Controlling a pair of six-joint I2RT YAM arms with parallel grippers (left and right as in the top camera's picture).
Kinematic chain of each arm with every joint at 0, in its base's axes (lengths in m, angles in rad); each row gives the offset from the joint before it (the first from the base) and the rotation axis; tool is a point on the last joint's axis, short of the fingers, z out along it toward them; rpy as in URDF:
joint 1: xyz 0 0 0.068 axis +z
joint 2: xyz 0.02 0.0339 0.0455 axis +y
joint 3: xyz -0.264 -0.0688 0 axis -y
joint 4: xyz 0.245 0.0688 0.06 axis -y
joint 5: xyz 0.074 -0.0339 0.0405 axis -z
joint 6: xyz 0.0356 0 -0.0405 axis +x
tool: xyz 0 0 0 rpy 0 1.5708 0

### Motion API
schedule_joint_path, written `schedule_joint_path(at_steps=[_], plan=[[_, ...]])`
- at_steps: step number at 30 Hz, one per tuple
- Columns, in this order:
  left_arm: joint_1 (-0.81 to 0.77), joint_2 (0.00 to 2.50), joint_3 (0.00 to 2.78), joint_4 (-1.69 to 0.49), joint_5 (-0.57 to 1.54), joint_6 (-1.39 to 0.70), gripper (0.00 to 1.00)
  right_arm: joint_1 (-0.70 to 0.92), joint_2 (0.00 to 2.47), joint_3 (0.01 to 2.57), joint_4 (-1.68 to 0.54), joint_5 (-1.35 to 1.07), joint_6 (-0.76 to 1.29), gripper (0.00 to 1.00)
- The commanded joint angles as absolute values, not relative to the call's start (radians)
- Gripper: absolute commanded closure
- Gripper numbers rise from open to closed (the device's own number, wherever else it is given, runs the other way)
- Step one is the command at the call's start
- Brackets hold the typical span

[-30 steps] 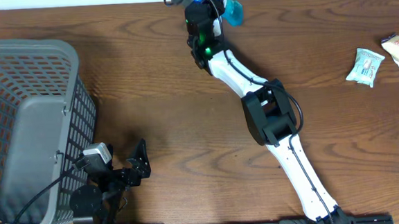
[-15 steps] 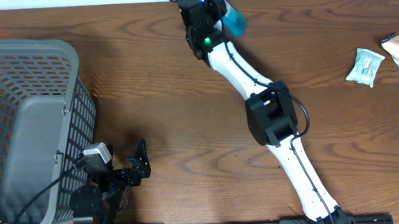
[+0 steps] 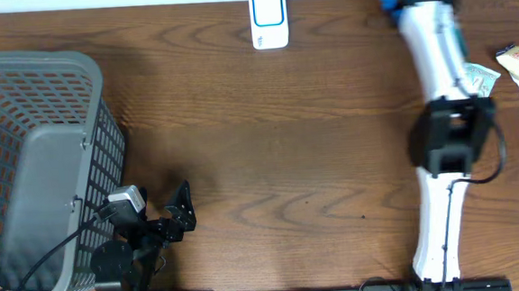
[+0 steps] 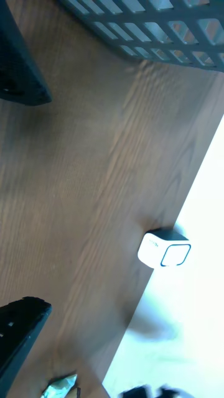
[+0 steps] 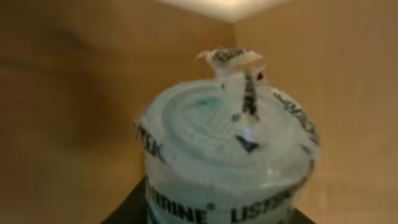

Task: Scan the item barcode
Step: 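Carry the Listerine bottle away to the right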

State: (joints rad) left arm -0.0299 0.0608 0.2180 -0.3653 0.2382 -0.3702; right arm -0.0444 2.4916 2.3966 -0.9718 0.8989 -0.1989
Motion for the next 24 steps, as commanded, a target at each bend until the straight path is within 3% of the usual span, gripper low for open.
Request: schedule_joint_path(at_steps=[1, 8, 10, 11, 15, 16, 24], plan=[[-0.034, 0.058, 0.220, -0.367, 0.250, -0.383, 0.02, -0.092, 2.482, 2.329, -0.997, 0.907, -0.056, 0.99], [-0.034, 0.058, 0.220, -0.366, 0.250, -0.383, 0.02, -0.238, 2.482, 2.274, -1.011, 0.913, 0.014, 0.99], [-0.034, 0.058, 0.220, -0.366, 0.250, -0.383, 0.02, -0.259, 2.481, 2.274, -1.017, 0.888, 0.014, 0.92], [-0.034, 0.058, 0.220, -0.367, 0.250, -0.383, 0.02, -0.263, 2.476, 2.274, -1.029, 0.866, 0.014, 0.84], [-0.034, 0.058, 0.220, -0.367, 0.250, -0.383, 0.02, -0.258, 2.438, 2.276, -1.074, 0.665, 0.024, 0.27], [-0.034, 0.058, 0.220, -0.367, 0.250, -0.383, 0.02, -0.254, 2.422, 2.276, -1.085, 0.613, 0.044, 0.01], [-0.034, 0.058, 0.220, -0.367, 0.250, -0.383, 0.02, -0.165, 2.201, 2.276, -1.169, 0.530, 0.199, 0.01]])
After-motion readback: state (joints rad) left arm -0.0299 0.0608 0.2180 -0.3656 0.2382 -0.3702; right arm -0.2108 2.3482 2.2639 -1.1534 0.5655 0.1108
